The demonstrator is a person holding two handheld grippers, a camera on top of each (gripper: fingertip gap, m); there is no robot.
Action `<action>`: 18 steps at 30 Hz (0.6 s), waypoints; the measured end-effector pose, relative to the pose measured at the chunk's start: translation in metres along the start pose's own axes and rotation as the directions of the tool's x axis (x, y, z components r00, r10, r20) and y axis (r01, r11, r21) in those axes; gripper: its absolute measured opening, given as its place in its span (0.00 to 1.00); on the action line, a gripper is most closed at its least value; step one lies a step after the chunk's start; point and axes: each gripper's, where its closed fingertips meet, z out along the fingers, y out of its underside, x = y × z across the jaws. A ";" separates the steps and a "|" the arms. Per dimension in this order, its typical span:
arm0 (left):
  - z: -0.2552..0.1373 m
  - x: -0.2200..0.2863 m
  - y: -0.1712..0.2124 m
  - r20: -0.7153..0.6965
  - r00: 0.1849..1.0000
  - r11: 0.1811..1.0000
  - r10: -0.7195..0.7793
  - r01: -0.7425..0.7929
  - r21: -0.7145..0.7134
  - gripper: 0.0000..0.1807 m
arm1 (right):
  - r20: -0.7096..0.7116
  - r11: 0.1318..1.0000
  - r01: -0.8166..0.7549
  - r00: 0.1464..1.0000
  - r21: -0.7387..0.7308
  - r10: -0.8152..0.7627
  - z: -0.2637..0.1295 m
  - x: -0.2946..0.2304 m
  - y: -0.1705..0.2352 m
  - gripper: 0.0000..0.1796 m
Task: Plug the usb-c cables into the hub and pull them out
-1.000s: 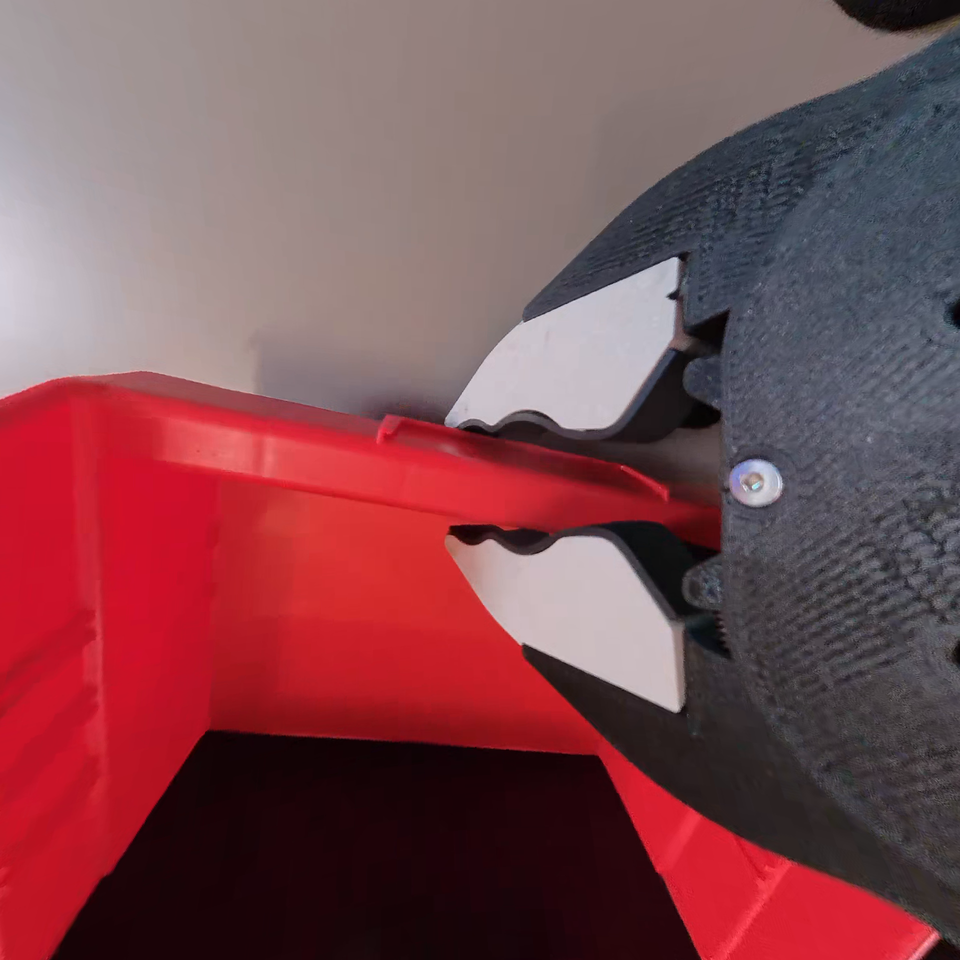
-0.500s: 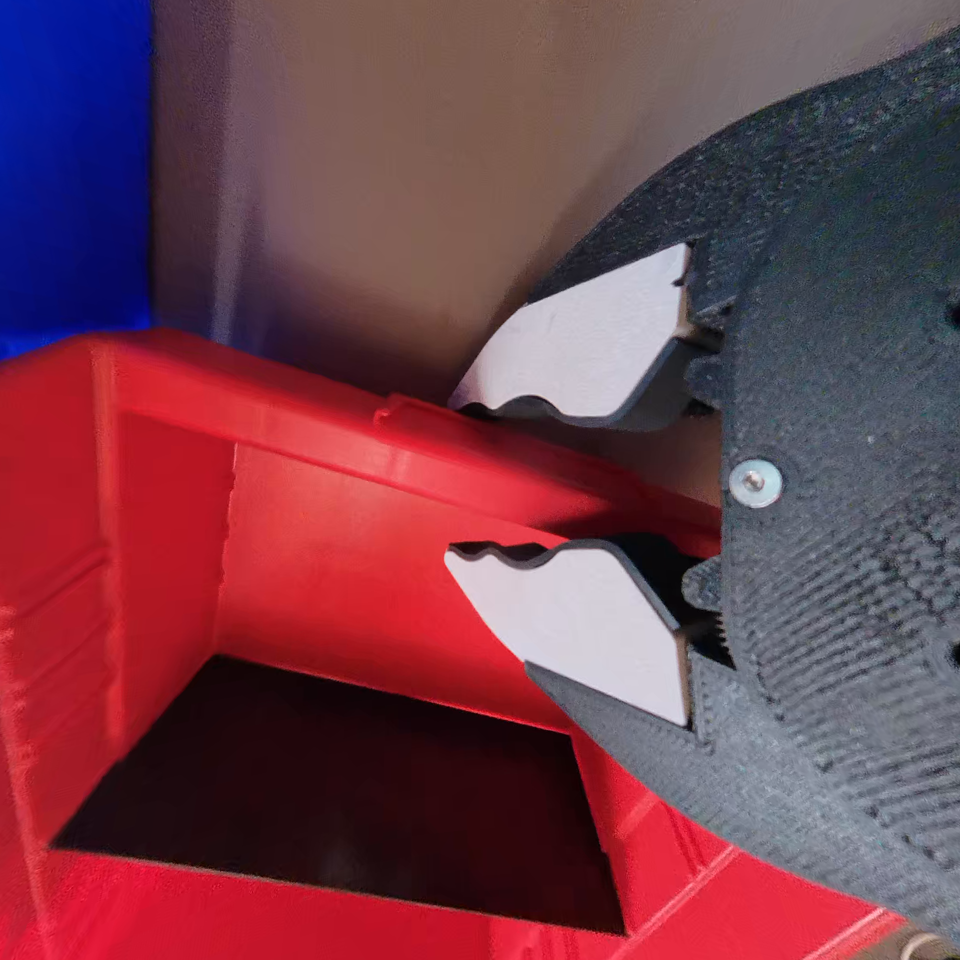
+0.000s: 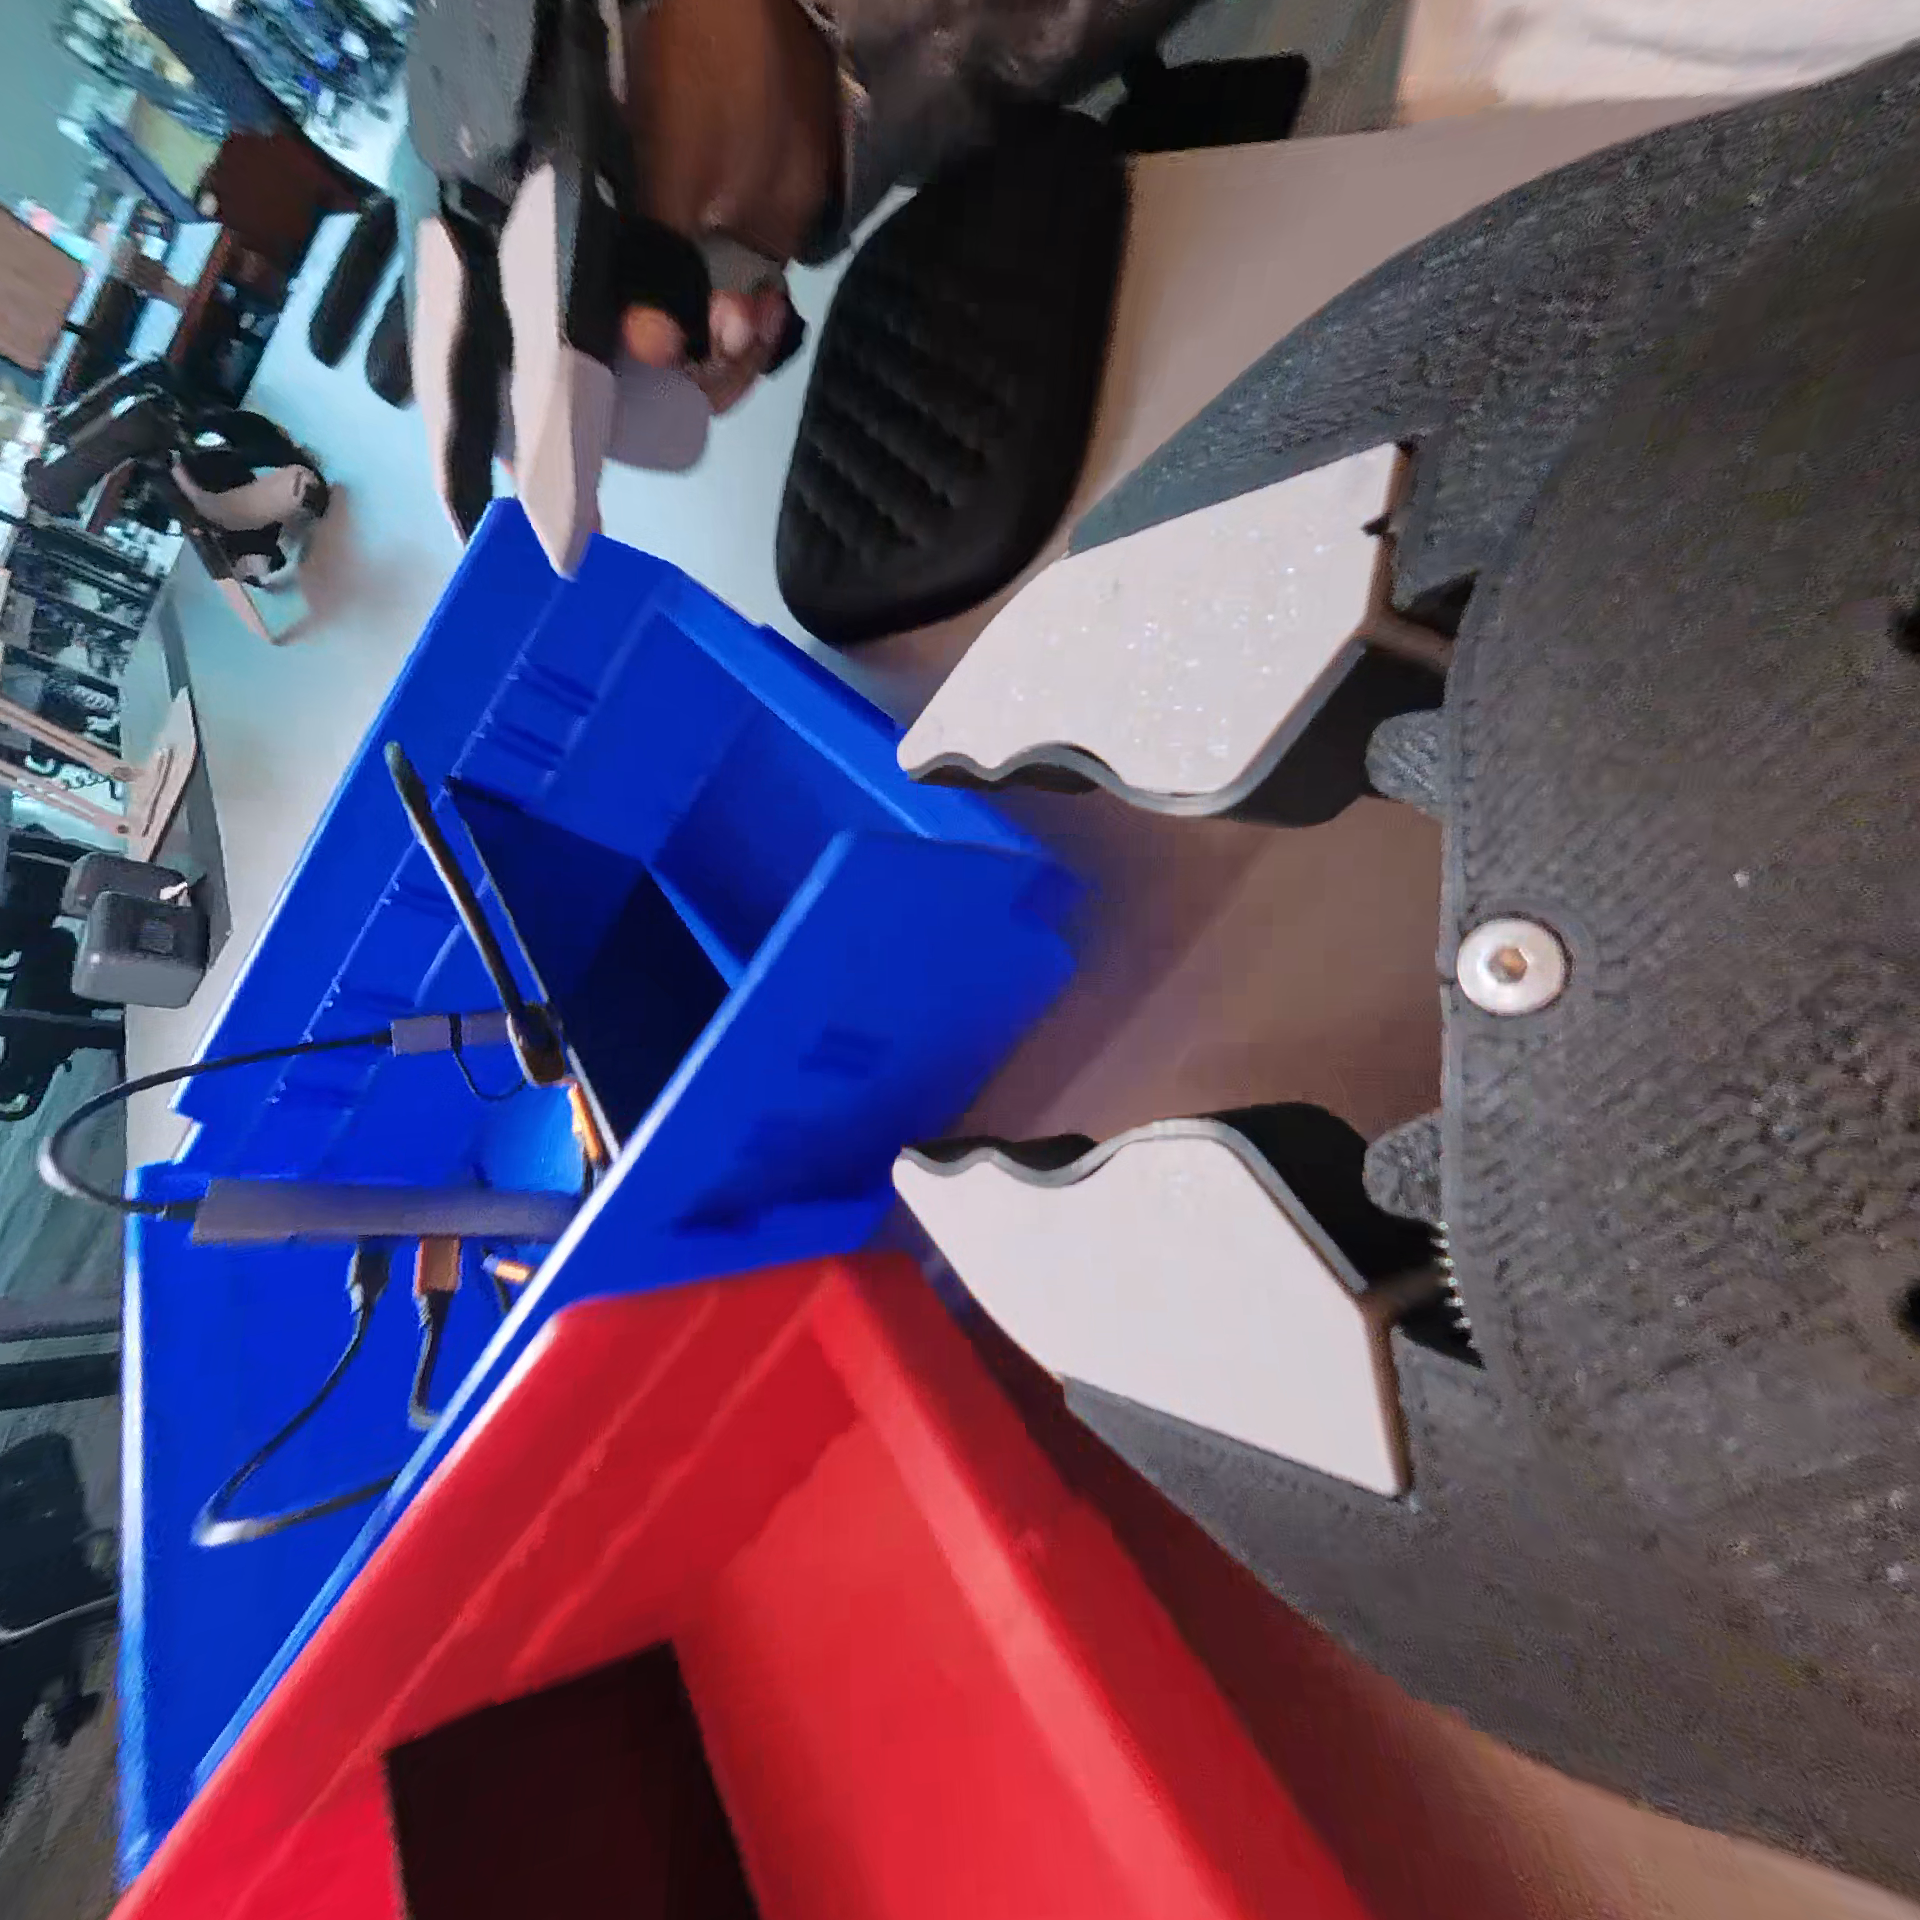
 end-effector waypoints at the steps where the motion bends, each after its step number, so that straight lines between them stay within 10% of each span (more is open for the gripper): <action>1: 0.011 0.004 0.002 0.003 1.000 1.000 -0.028 0.028 -0.001 0.35 | 0.022 0.999 -0.033 0.999 -0.015 0.033 0.009 -0.002 0.001 0.29; 18: 0.029 -0.017 -0.026 0.271 0.962 0.995 -0.030 0.003 0.098 0.16 | -0.115 0.998 0.000 0.993 0.060 0.007 -0.005 -0.004 -0.013 0.06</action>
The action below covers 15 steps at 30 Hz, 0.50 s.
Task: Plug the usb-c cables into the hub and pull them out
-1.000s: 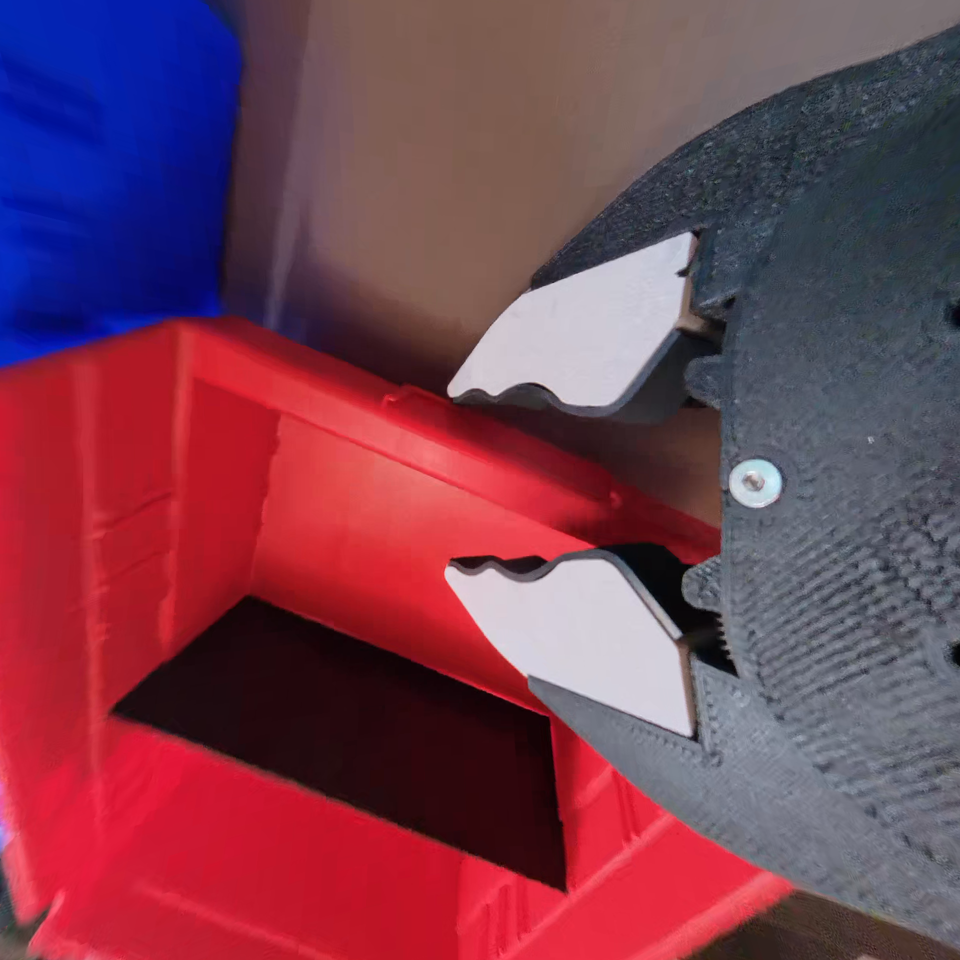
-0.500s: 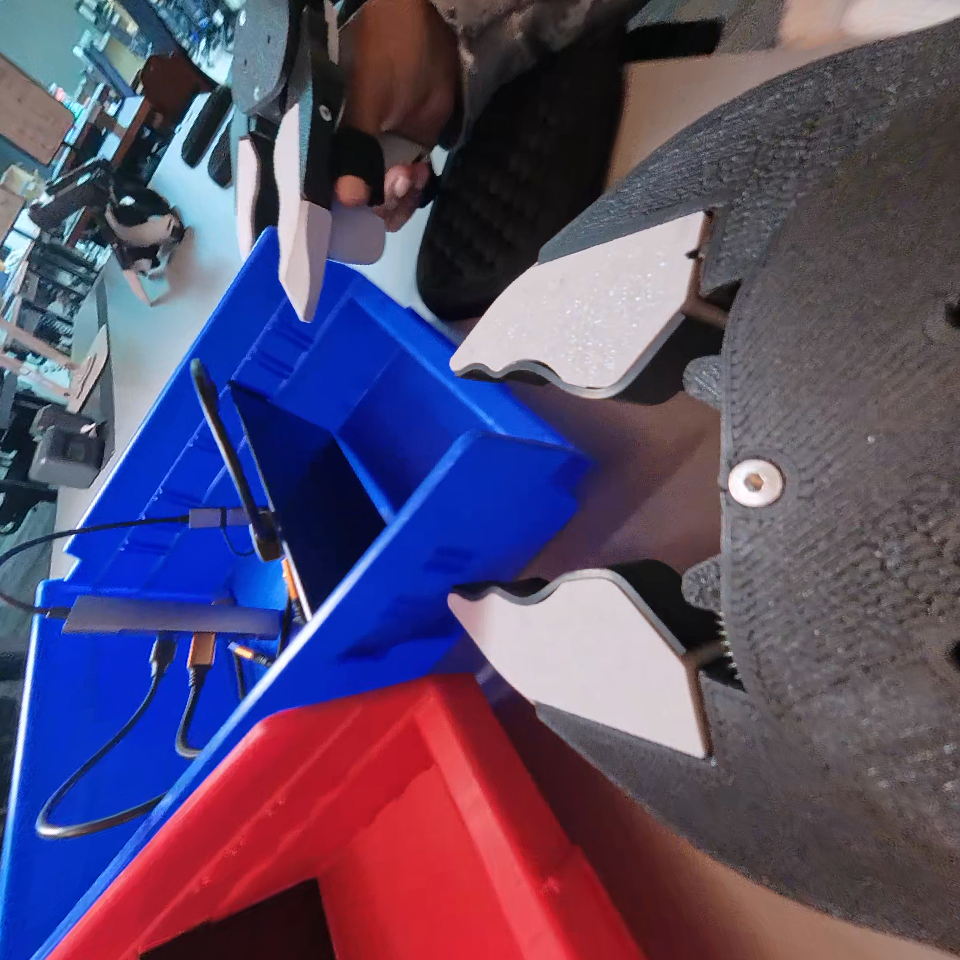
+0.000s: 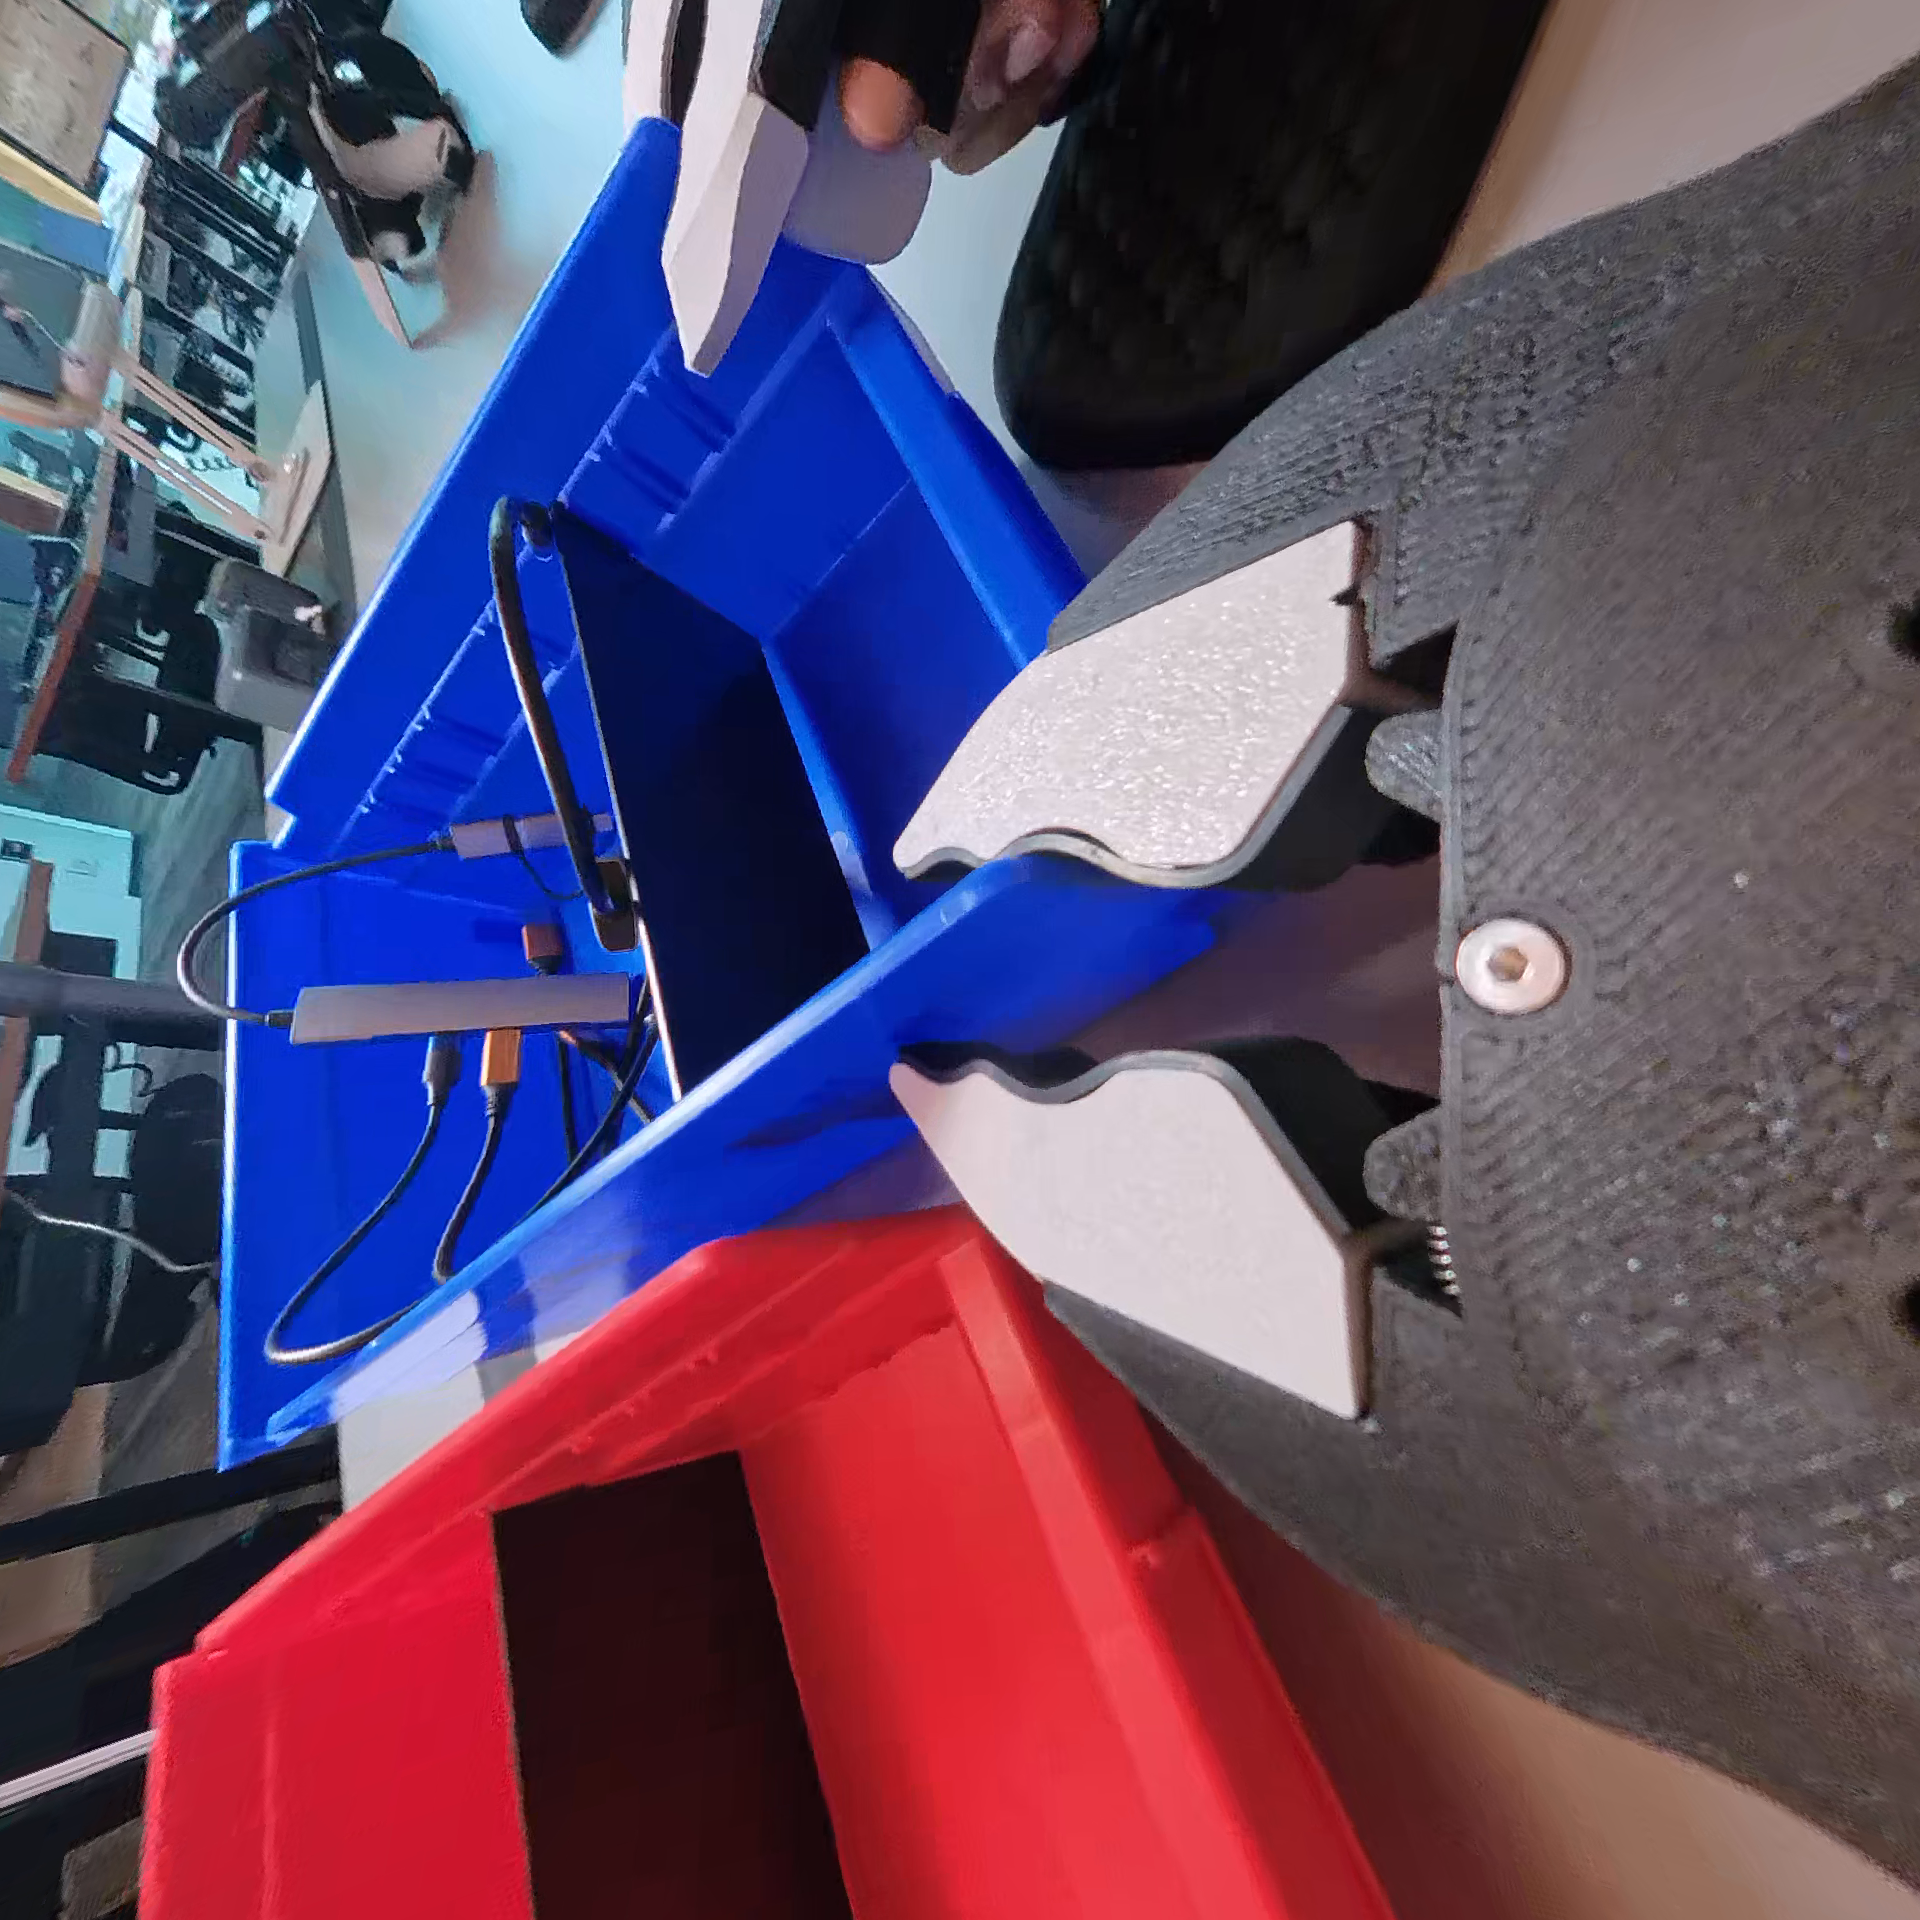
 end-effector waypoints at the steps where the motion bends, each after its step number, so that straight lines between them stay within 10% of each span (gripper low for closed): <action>1: -0.004 0.002 -0.006 0.000 1.000 1.000 0.016 -0.016 0.016 0.16 | -0.014 1.000 0.009 1.000 0.019 -0.009 -0.007 0.000 -0.006 0.06; 15: -0.184 -0.078 -0.130 0.260 0.965 0.945 0.019 -0.103 0.311 0.09 | 0.231 0.934 0.071 0.960 0.351 -0.160 -0.032 -0.149 -0.182 0.09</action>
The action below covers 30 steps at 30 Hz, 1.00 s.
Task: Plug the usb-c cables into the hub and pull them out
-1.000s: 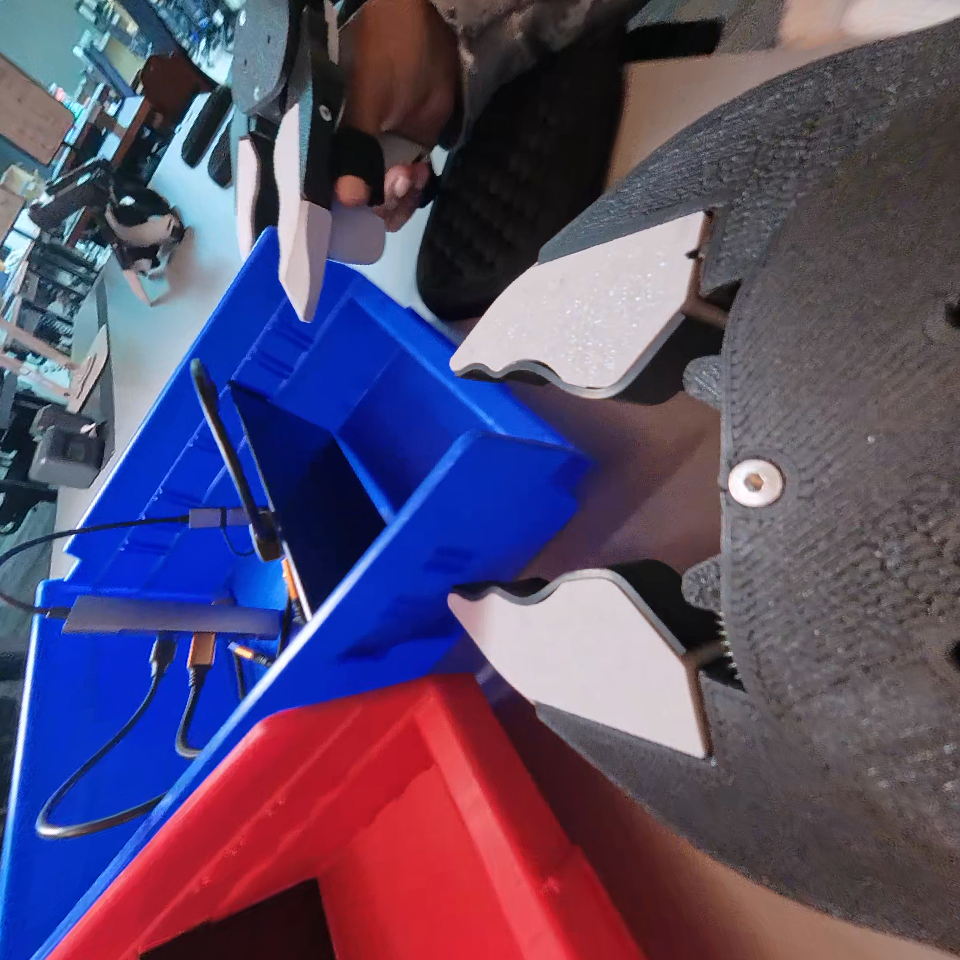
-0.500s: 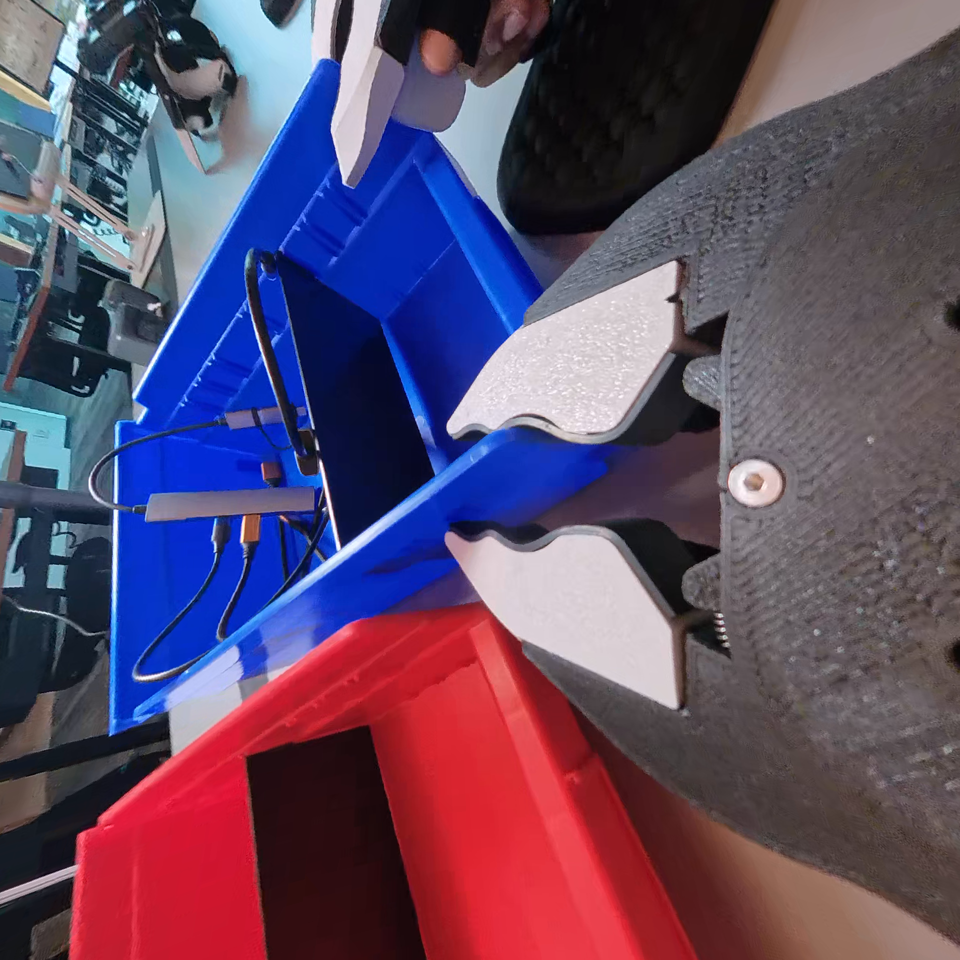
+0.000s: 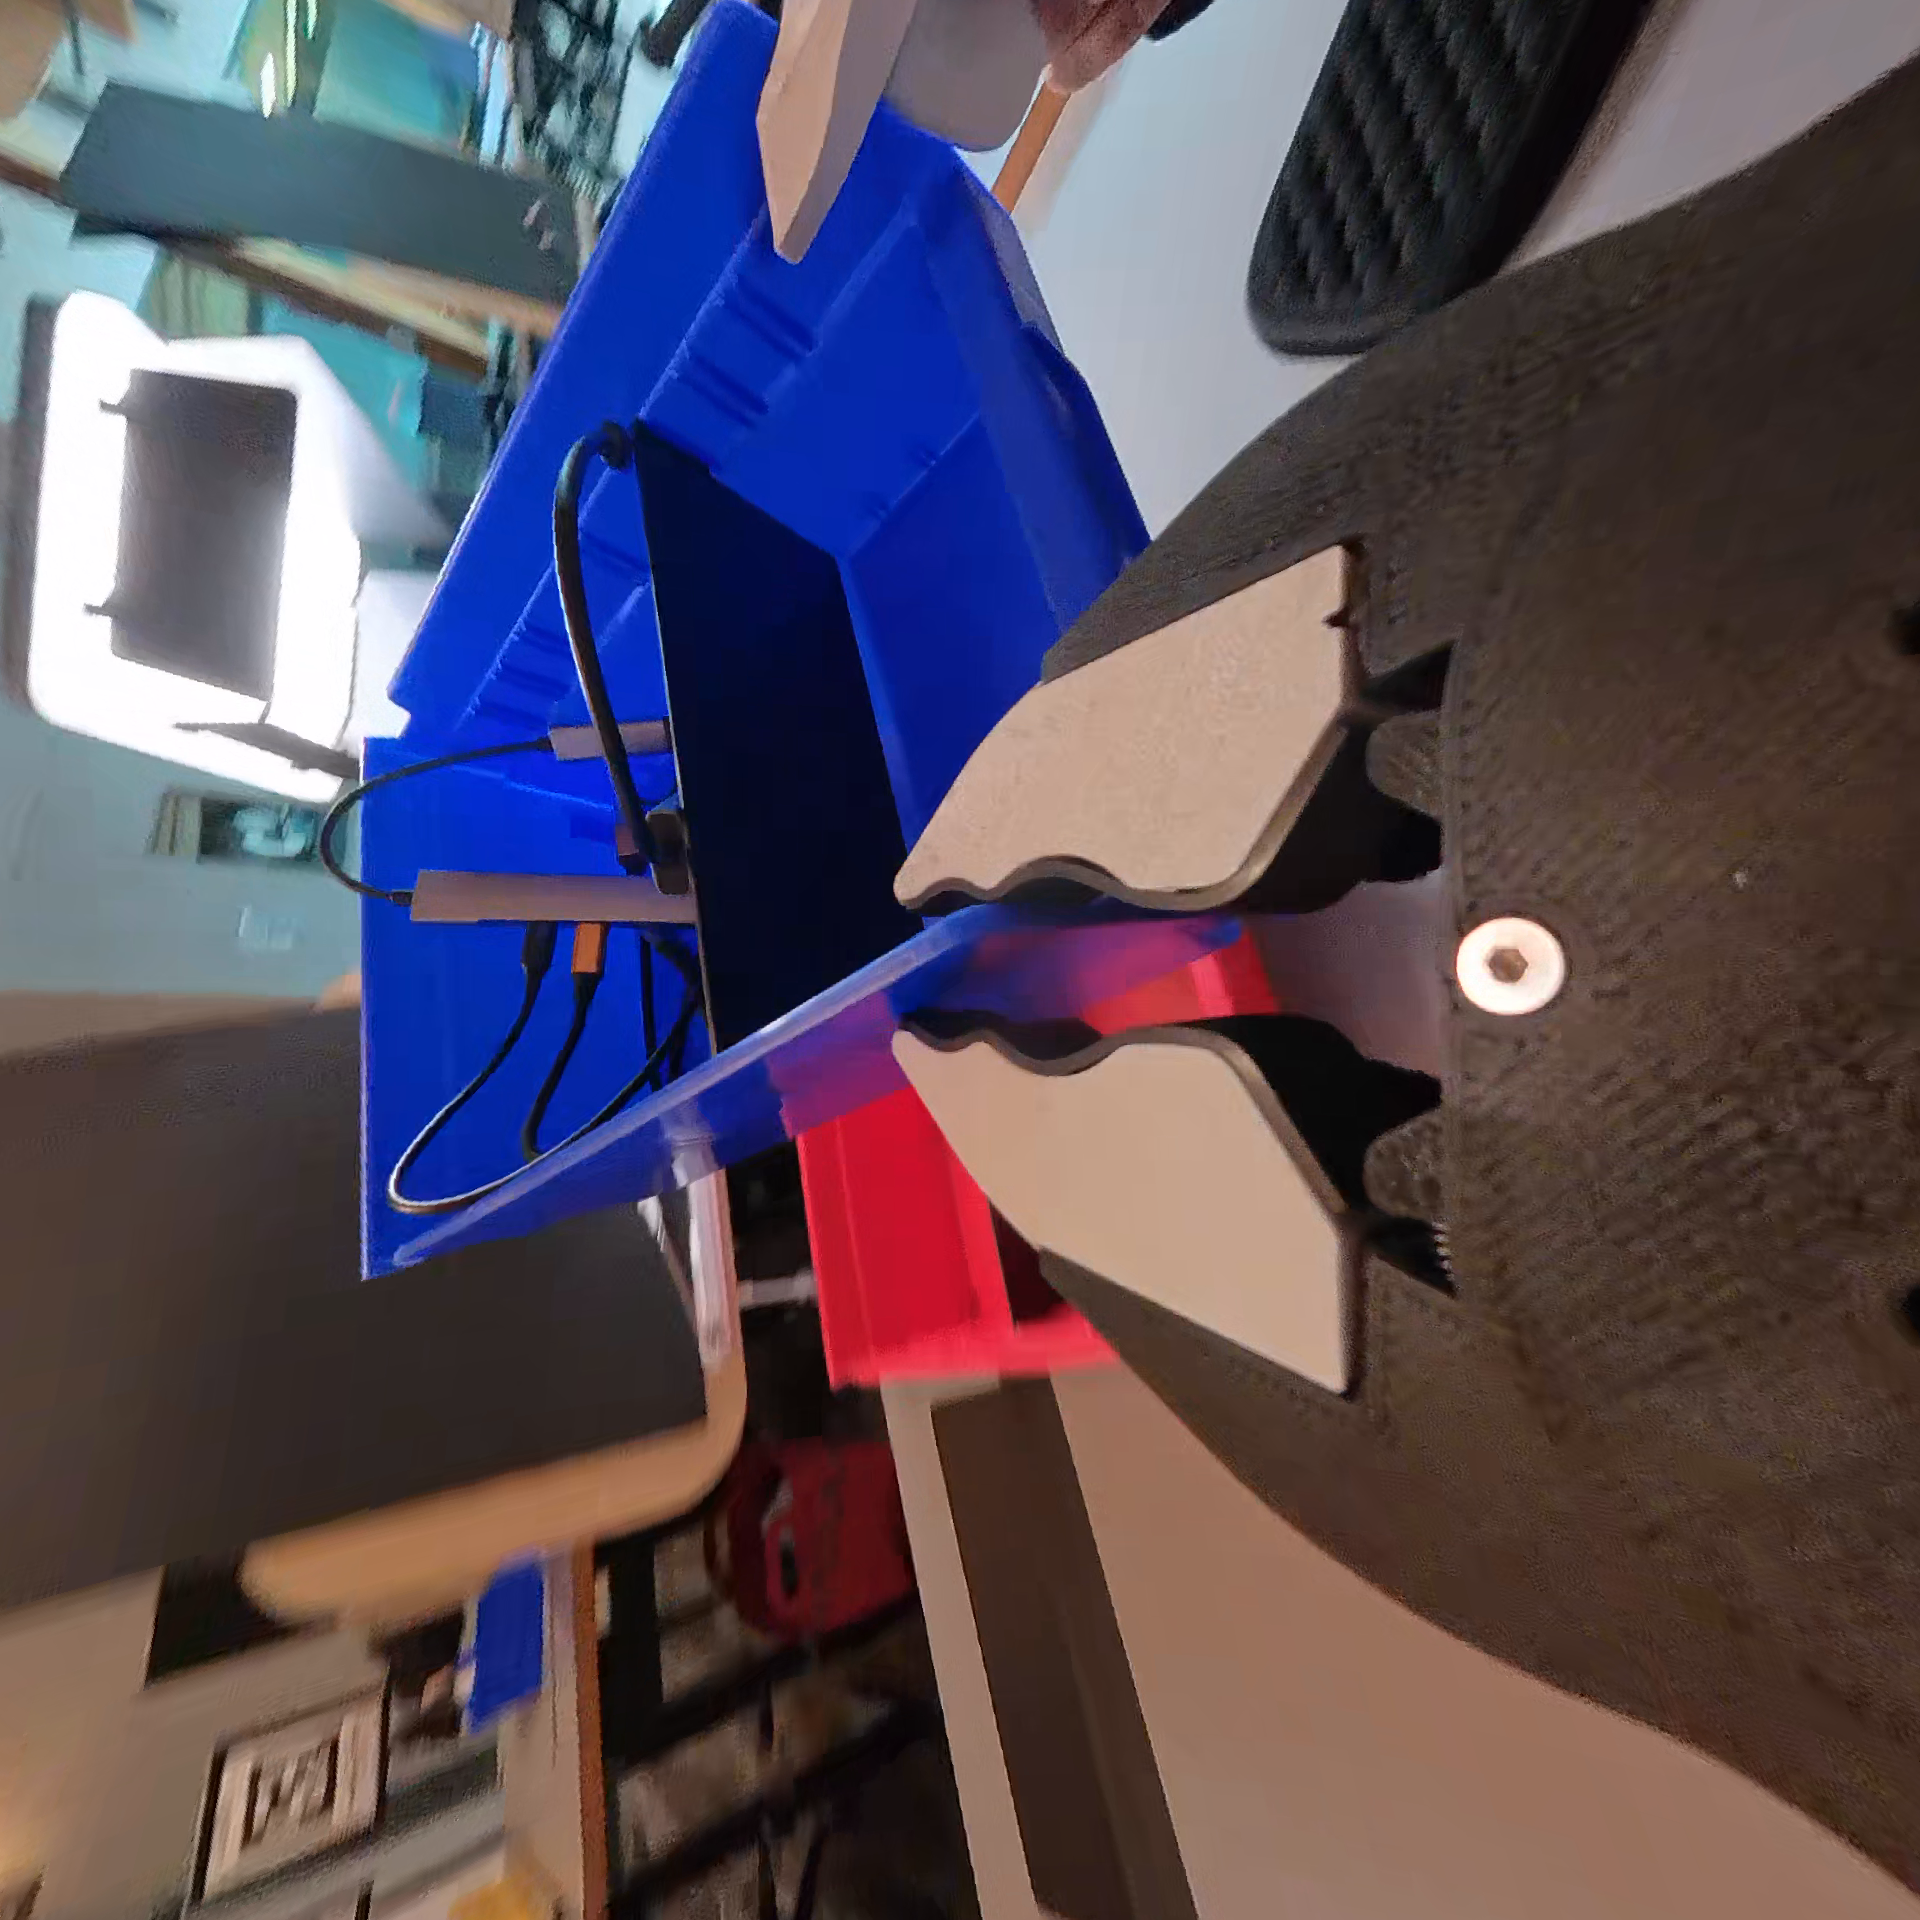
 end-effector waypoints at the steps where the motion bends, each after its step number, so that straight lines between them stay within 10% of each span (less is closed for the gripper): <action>1: -0.014 -0.020 -0.004 0.051 0.999 1.000 -0.003 0.002 0.016 0.09 | 0.031 1.000 0.006 0.999 0.017 -0.006 0.014 -0.018 -0.007 0.09; 13: -0.145 -0.215 0.038 0.485 0.872 0.997 -0.072 0.075 0.014 0.05 | 0.319 0.999 -0.038 0.947 -0.032 0.046 0.145 -0.214 0.021 0.09; 22: -0.117 -0.252 0.150 0.468 0.872 0.962 -0.144 0.234 -0.140 0.05 | 0.317 0.976 -0.003 0.946 -0.216 0.073 0.175 -0.233 0.131 0.10; 30: -0.092 -0.224 0.164 0.326 0.929 0.937 -0.177 0.260 -0.233 0.18 | 0.439 0.958 0.130 0.898 -0.255 -0.005 0.144 -0.218 0.151 0.18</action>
